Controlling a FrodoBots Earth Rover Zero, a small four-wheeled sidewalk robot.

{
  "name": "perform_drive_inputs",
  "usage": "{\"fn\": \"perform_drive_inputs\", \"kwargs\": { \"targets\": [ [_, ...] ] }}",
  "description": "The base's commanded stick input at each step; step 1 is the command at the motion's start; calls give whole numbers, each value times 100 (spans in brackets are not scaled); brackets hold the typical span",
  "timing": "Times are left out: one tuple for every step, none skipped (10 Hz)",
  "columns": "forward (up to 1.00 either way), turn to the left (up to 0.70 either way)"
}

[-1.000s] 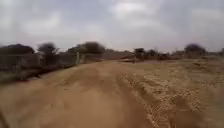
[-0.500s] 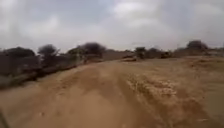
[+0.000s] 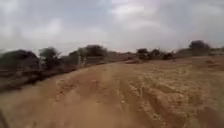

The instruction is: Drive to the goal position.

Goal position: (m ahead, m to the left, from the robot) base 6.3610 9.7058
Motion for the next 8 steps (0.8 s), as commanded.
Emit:
{"fn": "perform_drive_inputs", "kwargs": {
  "targets": [
    [50,0],
    [50,0],
    [50,0],
    [50,0],
    [50,0],
    [50,0],
    [50,0],
    [50,0]
  ]
}}
